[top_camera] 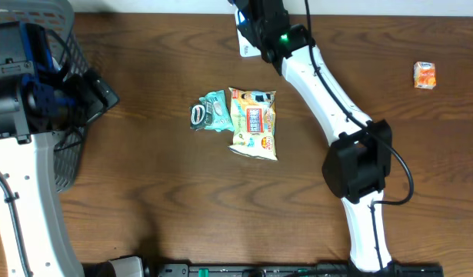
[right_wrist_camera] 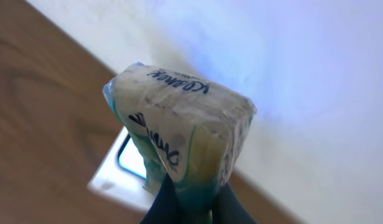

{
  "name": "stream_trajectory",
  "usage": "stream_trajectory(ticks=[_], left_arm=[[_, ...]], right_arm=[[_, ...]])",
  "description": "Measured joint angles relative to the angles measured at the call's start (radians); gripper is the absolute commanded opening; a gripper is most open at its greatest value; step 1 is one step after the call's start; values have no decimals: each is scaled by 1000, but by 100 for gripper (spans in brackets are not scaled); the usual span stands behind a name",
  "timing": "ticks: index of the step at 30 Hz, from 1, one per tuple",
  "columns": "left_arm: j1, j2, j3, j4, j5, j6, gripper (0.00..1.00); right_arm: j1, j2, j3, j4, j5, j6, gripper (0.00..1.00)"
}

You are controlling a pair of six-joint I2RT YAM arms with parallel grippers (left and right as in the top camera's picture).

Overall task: Scan the item barcode
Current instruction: 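Carry the green pack with the right gripper to the white scanner, then move the green pack right and drop it beside the orange pack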

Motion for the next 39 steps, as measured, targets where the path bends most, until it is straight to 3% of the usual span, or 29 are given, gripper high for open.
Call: stream_trajectory(ticks=[10, 23, 29, 36, 37, 39], left_arm=[[0, 0, 0, -1, 0, 0, 98], [0, 0, 0, -1, 0, 0, 98], [0, 0, 0, 0, 0, 0, 98], [0, 0, 0, -1, 0, 0, 98], [0, 0, 0, 0, 0, 0, 98], [0, 0, 0, 0, 0, 0, 98]], right_arm=[[-7, 154, -16, 103, 42, -242, 1], [-12, 188, -19, 125, 214, -280, 1], [-88, 150, -15, -71, 269, -192, 1], [-349, 85, -2, -408, 289, 2, 1], [-372, 85, -2, -435, 291, 18, 5], [-443, 85, -2, -487, 285, 67, 22]])
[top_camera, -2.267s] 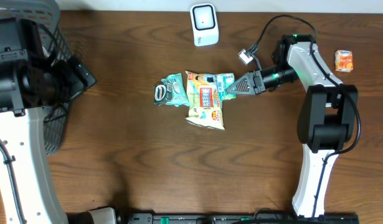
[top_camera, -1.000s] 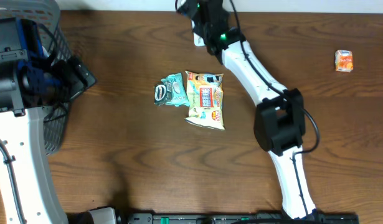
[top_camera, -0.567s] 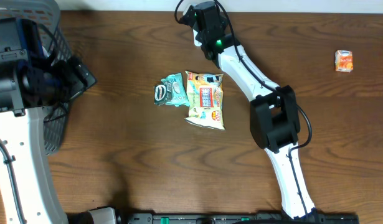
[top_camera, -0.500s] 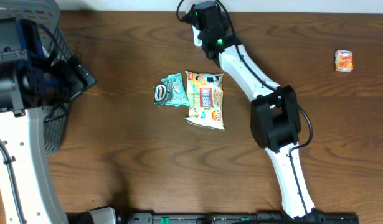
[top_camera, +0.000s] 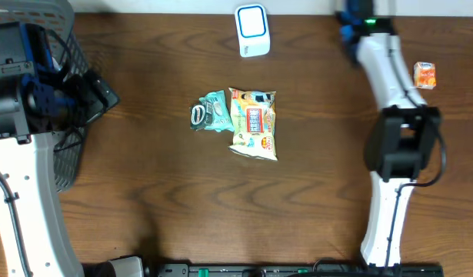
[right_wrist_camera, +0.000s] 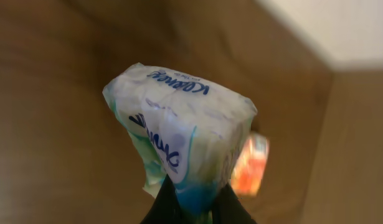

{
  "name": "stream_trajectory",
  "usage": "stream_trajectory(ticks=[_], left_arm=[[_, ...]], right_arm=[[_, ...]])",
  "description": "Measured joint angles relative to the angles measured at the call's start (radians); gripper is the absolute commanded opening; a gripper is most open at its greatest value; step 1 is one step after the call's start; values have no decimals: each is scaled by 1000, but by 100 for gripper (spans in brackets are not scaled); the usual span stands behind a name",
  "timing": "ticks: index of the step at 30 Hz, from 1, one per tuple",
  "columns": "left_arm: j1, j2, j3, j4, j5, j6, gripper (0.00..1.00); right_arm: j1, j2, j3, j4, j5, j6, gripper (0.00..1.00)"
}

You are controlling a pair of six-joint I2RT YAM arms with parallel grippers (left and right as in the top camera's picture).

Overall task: Scan the item barcode
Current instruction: 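Move the green pack right and drop it beside the orange pack, then reach the right gripper to the yellow snack bag and grasp it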

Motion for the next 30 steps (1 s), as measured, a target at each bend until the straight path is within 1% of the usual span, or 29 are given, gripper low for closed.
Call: stream_trajectory(ticks=[1, 2, 3, 5, 6, 7, 11, 13, 15, 19, 20, 21, 22, 23, 24, 25, 26, 28, 29, 30], left_arm=[[0, 0, 0, 0, 0, 0, 98], [0, 0, 0, 0, 0, 0, 98], [0, 0, 0, 0, 0, 0, 98], [0, 0, 0, 0, 0, 0, 98], [0, 0, 0, 0, 0, 0, 98], [0, 0, 0, 0, 0, 0, 98], [0, 0, 0, 0, 0, 0, 98], [0, 0, 0, 0, 0, 0, 98], [0, 0, 0, 0, 0, 0, 98], [0, 0, 0, 0, 0, 0, 98], [0, 0, 0, 0, 0, 0, 98], [0, 0, 0, 0, 0, 0, 98], [0, 0, 0, -1, 0, 0, 98], [0, 0, 0, 0, 0, 0, 98], [0, 0, 0, 0, 0, 0, 98], [0, 0, 0, 0, 0, 0, 98], [0, 0, 0, 0, 0, 0, 98], [0, 0, 0, 0, 0, 0, 98], [0, 0, 0, 0, 0, 0, 98], [0, 0, 0, 0, 0, 0, 98]], right_arm=[[-34, 0, 0, -24, -13, 18, 24], [-80, 0, 0, -55, -37, 46, 34], [-104, 0, 0, -64, -57, 52, 46], [-167, 0, 0, -94, -123, 78, 53], [-187, 0, 0, -101, -145, 92, 71], [-210, 0, 0, -112, -167, 124, 99], [-244, 0, 0, -129, -235, 181, 99], [-248, 0, 0, -134, -304, 198, 99], [-245, 0, 0, -141, -420, 209, 99], [-222, 0, 0, -186, -769, 252, 99], [-206, 0, 0, -232, -933, 276, 99], [-195, 0, 0, -257, -1025, 286, 99], [-185, 0, -1, -283, -1078, 294, 99], [-163, 0, -2, -362, -1180, 306, 99], [-149, 0, -2, -385, -1217, 307, 99], [-135, 0, -2, -410, -1240, 304, 87], [-106, 0, -2, -459, -1270, 294, 67], [-59, 0, -2, -488, -1280, 271, 36], [-32, 0, -2, -503, -1276, 265, 13], [-4, 0, -2, -512, -1268, 262, 1]])
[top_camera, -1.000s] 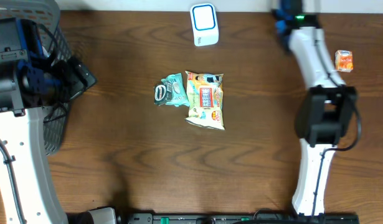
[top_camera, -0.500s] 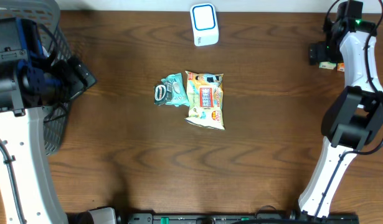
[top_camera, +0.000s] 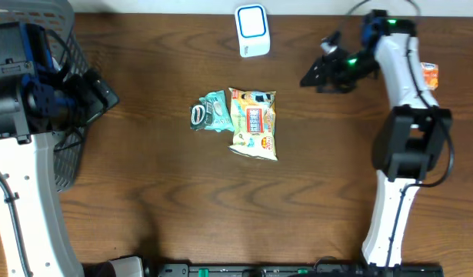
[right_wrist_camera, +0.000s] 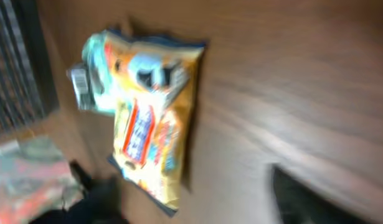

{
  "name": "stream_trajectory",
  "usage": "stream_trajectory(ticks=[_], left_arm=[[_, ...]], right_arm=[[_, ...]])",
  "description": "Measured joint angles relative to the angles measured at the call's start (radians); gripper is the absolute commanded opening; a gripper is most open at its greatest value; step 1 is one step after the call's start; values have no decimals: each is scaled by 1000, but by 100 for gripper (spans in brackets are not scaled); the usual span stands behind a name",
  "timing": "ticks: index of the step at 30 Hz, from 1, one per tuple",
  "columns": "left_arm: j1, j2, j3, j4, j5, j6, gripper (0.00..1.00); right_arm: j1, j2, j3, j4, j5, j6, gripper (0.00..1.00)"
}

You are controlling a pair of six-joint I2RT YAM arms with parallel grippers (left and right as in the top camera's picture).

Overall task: Scan the item barcode
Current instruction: 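Reach the right gripper to the yellow snack bag and grasp it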

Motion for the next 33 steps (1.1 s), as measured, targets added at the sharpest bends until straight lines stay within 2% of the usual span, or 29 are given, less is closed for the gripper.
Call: stream_trajectory(ticks=[6, 10, 16, 23, 29, 33], left_arm=[[0, 0, 0, 0, 0, 0, 98], [0, 0, 0, 0, 0, 0, 98], [0, 0, 0, 0, 0, 0, 98], [0, 0, 0, 0, 0, 0, 98], [0, 0, 0, 0, 0, 0, 98], [0, 0, 0, 0, 0, 0, 98]], right_arm=[[171, 0, 0, -21, 129, 61, 1], [320, 0, -4, -40, 353, 212, 1], [502, 0, -77, -37, 534, 352, 1], [619, -15, -233, 10, 609, 397, 1], [644, -19, -208, -115, 611, 409, 1], [643, -66, -191, -27, 613, 410, 1]])
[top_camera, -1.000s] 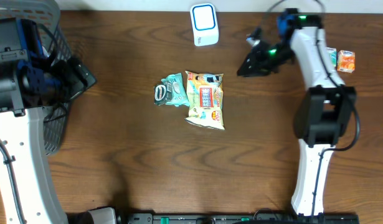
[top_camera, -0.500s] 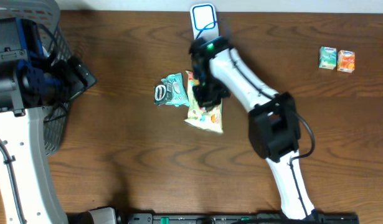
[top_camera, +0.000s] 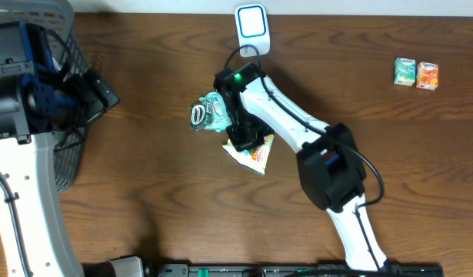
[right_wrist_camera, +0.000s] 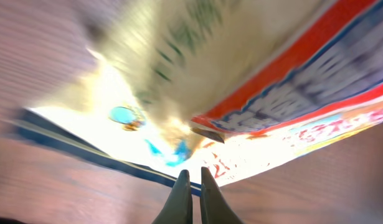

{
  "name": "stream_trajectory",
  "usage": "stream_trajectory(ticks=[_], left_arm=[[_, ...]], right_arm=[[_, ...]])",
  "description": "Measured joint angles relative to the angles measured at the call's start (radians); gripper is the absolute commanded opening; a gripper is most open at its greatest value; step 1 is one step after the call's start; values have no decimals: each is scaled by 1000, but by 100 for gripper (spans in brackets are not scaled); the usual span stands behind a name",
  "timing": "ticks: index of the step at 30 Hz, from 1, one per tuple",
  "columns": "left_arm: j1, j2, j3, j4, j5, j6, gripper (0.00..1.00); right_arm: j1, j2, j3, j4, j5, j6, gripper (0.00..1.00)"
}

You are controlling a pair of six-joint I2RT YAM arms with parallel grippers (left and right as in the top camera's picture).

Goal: Scan the item barcode

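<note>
A yellow snack bag (top_camera: 256,152) with red and blue print lies at the table's middle, one side tilted up. It fills the right wrist view as a blurred bag (right_wrist_camera: 241,74). My right gripper (top_camera: 242,138) is down on it, and in the wrist view that gripper (right_wrist_camera: 192,175) is shut on the bag's near edge. The white scanner (top_camera: 251,21) with a blue window stands at the back centre. No barcode shows. My left gripper (top_camera: 101,94) rests far left by the basket, its jaws unclear.
A green packet (top_camera: 209,111) lies touching the bag's left side. A small green-and-white tissue pack (top_camera: 405,71) and an orange box (top_camera: 427,75) sit side by side at the back right. A dark wire basket (top_camera: 63,46) fills the left edge.
My right gripper was empty at the back right, facing the snack bag. Now it is at the table's middle, shut on the bag's edge, and the bag is shifted and tilted.
My right gripper held the tissue pack by the scanner. Then it held the pack at the back right near the orange box. Then it was empty. Now the pack lies beside the orange box and the gripper grips the snack bag.
</note>
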Motion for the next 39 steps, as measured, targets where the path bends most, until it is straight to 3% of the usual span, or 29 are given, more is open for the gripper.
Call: stream_trajectory(ticks=[9, 13, 25, 28, 31, 34, 37, 39], left_arm=[[0, 0, 0, 0, 0, 0, 98], [0, 0, 0, 0, 0, 0, 97], [0, 0, 0, 0, 0, 0, 98], [0, 0, 0, 0, 0, 0, 98], [0, 0, 0, 0, 0, 0, 98], [0, 0, 0, 0, 0, 0, 98], [0, 0, 0, 0, 0, 0, 98], [0, 0, 0, 0, 0, 0, 98]], right_arm=[[0, -41, -13, 217, 2, 16, 1], [0, -42, -134, 298, 10, 41, 1], [-5, -98, -230, 124, 42, 108, 1], [-17, -212, -230, 172, 108, 130, 6], [-54, -289, -228, 240, 185, 163, 3], [-115, -278, -228, 301, 200, 184, 1], [-146, -236, -228, 330, 186, 183, 6], [-148, -180, -227, 350, 170, 180, 1]])
